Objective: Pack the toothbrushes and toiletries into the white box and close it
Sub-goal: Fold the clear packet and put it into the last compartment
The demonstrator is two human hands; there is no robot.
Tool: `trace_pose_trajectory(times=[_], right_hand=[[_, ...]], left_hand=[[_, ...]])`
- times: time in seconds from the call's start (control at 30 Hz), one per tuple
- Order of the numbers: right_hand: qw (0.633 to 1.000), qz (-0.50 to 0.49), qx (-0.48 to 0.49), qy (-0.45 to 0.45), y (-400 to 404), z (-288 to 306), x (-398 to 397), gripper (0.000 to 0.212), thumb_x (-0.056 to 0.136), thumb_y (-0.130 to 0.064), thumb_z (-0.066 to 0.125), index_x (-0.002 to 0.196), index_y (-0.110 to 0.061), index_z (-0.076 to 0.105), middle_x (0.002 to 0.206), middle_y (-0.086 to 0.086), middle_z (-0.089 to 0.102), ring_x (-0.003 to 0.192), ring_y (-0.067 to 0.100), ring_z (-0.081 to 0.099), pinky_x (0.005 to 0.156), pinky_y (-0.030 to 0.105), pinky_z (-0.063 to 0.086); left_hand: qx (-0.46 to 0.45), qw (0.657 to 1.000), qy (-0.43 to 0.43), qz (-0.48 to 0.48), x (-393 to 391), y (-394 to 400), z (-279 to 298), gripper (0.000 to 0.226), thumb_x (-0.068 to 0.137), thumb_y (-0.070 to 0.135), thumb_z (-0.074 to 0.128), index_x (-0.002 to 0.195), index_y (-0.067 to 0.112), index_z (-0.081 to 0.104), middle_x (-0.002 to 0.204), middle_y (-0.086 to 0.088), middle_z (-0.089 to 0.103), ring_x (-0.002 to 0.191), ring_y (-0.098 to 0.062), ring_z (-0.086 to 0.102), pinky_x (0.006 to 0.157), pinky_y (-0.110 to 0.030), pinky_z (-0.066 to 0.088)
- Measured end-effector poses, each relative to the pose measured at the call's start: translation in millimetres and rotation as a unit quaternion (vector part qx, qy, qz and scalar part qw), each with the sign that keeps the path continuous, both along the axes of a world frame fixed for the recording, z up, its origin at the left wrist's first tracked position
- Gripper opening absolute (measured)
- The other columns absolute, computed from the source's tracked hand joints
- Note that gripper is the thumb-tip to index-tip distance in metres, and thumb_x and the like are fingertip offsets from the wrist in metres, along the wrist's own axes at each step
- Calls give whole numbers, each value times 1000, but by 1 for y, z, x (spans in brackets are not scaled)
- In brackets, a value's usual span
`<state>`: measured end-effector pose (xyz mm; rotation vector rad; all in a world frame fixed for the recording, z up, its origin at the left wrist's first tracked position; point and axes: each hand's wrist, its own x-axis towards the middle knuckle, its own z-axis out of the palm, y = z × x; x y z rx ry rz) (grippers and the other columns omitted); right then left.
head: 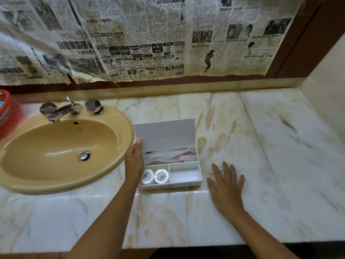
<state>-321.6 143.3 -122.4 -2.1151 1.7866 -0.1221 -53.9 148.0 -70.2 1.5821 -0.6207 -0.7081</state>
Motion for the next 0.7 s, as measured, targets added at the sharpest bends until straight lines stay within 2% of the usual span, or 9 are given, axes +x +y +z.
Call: trace_pose_trajectory(times=[0.07, 0.1, 0.2, 0.3, 0.37, 0.43, 0.53, 0.63, 0.7], right_hand=[[1000, 10, 15, -9, -6, 5, 11, 67, 88, -50, 8, 145, -26, 35, 156, 6, 24, 146, 27, 12, 115, 52, 4], [1000, 8, 9, -15, -9, 8, 15, 64, 88, -44, 11, 140, -23, 44, 151, 7, 35, 143, 28, 23, 114, 54, 13], [998, 17, -62, -21, -17, 13, 17, 52, 83, -31, 24, 103, -15, 70, 110, 5, 68, 111, 32, 57, 97, 55, 39], [993, 23, -112, -19, -24, 18, 15, 20, 81, -15, 53, 77, -17, 72, 83, -1, 70, 91, 29, 63, 86, 49, 45], [991, 20, -125, -32, -26, 24, 15, 12, 76, -6, 68, 75, -18, 73, 81, -2, 71, 90, 29, 63, 82, 46, 44], [989, 12, -139, -44, -28, 32, 14, 12, 74, -7, 75, 75, -19, 74, 82, -2, 70, 88, 28, 62, 77, 41, 43], [983, -8, -174, -64, -33, 49, 14, 10, 73, -7, 79, 76, -17, 76, 84, 3, 67, 82, 29, 60, 71, 39, 42], [975, 0, -192, -112, -36, 71, 19, 9, 78, -5, 75, 83, -12, 76, 81, 5, 65, 76, 28, 60, 69, 37, 45], [971, 36, -175, -162, -31, 88, 30, 10, 80, -5, 73, 87, -12, 75, 82, 3, 66, 72, 23, 63, 66, 29, 49]], left_hand=[[5, 1000, -3, -2, 1, 0, -2, 31, 104, 34, 43, 84, 30, 67, 88, 14, 70, 85, 0, 64, 76, -16, 48], [8, 1000, -5, -2, 2, 0, -3, 32, 104, 35, 44, 83, 29, 68, 88, 13, 71, 86, -2, 65, 79, -20, 50], [13, 1000, -4, -4, 6, -1, -7, 34, 104, 38, 44, 81, 27, 67, 86, 10, 70, 84, -7, 64, 83, -26, 51], [9, 1000, -8, -4, 4, -1, -4, 33, 104, 36, 43, 81, 27, 66, 84, 12, 69, 80, 0, 63, 77, -19, 50], [9, 1000, -5, -1, 2, -1, -2, 33, 104, 33, 43, 81, 29, 65, 82, 15, 69, 77, 7, 63, 73, -12, 47], [10, 1000, 0, 0, 3, -1, -3, 33, 104, 33, 43, 81, 30, 66, 82, 16, 70, 79, 7, 64, 72, -10, 47], [10, 1000, -3, -6, 6, -1, -7, 34, 104, 37, 44, 80, 23, 65, 86, 11, 69, 84, -7, 63, 78, -19, 49], [10, 1000, 0, -5, 7, -2, -9, 34, 104, 36, 44, 82, 24, 66, 87, 9, 69, 85, -10, 63, 82, -25, 50], [12, 1000, -2, -6, 8, -2, -11, 33, 103, 37, 44, 82, 22, 65, 87, 6, 69, 85, -12, 62, 84, -30, 49]])
